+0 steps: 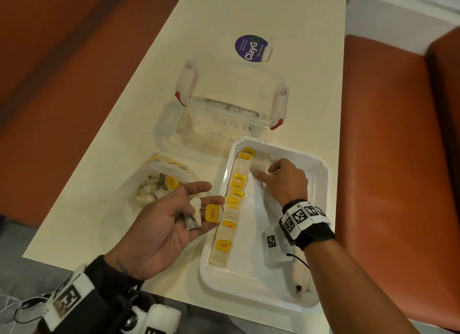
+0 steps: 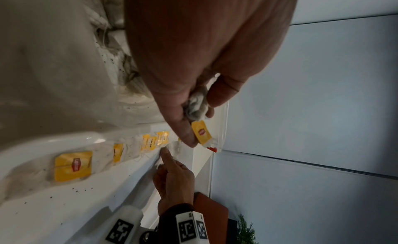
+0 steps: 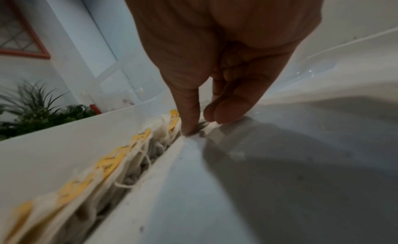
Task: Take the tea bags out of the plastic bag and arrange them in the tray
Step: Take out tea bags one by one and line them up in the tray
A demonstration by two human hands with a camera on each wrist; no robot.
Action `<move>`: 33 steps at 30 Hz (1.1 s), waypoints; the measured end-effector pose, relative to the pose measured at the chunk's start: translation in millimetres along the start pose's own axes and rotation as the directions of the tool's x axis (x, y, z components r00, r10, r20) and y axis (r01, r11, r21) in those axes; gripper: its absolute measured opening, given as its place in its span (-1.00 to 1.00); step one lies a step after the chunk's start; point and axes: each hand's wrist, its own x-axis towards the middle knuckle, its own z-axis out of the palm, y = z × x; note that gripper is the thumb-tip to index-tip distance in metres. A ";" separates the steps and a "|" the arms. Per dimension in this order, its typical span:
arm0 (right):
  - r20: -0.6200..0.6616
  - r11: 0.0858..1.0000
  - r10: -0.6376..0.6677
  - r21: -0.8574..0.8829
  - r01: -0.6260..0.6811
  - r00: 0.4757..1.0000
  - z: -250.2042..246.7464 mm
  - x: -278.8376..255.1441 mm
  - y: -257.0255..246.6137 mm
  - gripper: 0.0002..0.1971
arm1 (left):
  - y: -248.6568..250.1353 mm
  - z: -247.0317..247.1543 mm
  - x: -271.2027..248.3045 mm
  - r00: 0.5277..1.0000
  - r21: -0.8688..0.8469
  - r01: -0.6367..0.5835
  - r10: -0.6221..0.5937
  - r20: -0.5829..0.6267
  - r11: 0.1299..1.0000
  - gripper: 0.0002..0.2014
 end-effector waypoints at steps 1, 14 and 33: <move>-0.003 1.000 0.014 -0.002 -0.014 1.000 0.4 1.8 0.2 -0.57 | -0.2 -1.1 -0.3 1.000 0.002 0.000 0.000 0.000 1.000 -0.61; 0.032 0.994 0.065 0.089 -0.067 0.997 -3.0 3.5 -0.9 -0.59 | 3.0 0.9 5.3 1.000 -0.064 0.012 -0.010 0.027 0.998 -0.59; 0.116 0.656 -0.142 0.755 0.006 0.983 -76.7 -105.3 -52.6 -0.89 | -20.6 47.1 36.2 0.984 0.125 -0.123 0.104 0.145 0.985 -0.61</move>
